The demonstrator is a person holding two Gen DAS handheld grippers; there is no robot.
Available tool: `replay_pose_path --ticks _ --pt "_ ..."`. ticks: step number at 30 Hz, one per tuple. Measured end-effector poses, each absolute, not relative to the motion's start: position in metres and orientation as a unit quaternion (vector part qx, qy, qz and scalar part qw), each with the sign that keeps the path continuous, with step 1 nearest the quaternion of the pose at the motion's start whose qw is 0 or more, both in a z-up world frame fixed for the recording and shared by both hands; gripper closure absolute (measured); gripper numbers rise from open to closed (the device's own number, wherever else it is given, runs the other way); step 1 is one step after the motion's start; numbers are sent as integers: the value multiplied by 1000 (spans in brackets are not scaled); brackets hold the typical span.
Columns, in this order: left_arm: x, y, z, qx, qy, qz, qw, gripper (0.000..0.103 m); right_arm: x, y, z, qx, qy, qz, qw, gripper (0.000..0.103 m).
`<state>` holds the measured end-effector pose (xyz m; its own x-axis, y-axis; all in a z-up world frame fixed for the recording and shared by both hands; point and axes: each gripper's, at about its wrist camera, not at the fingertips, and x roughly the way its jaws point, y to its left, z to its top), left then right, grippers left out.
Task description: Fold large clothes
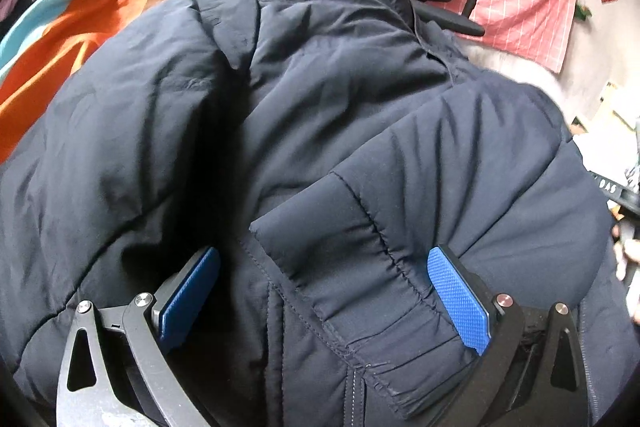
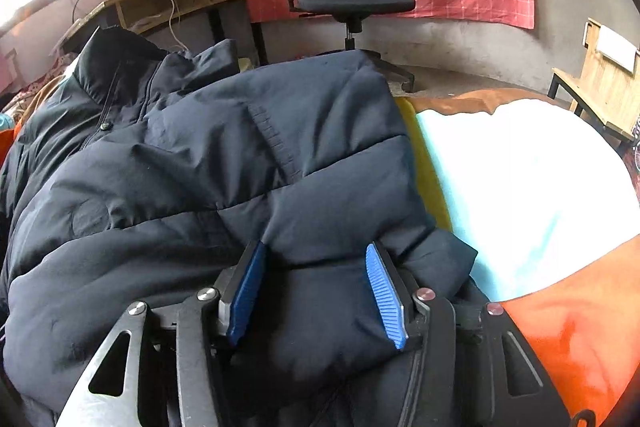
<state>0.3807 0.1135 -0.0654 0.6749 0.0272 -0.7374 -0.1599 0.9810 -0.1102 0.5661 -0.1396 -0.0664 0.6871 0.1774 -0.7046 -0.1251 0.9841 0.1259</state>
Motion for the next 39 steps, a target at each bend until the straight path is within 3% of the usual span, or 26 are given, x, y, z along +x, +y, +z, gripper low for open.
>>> replay_pose_path --ticks 2,3,4,13,21,26,39 --pt "376 121 -59 -103 395 41 912 1 566 -143 -64 36 388 70 918 36" --pt "374 125 -55 -110 397 37 910 1 566 -147 -62 39 390 59 918 20" --pt "372 126 -50 -114 401 33 908 1 566 -150 -59 47 394 52 917 13" --pt "267 161 13 -167 323 100 926 1 519 -102 -3 97 360 148 916 13" --pt "167 221 -11 -329 329 232 854 1 464 32 6 -22 340 318 885 13" --pt "112 257 -15 -423 257 317 809 1 457 85 -17 -97 349 318 876 13" --pt "111 285 -45 -497 272 348 747 1 450 102 -53 -154 334 301 880 3"
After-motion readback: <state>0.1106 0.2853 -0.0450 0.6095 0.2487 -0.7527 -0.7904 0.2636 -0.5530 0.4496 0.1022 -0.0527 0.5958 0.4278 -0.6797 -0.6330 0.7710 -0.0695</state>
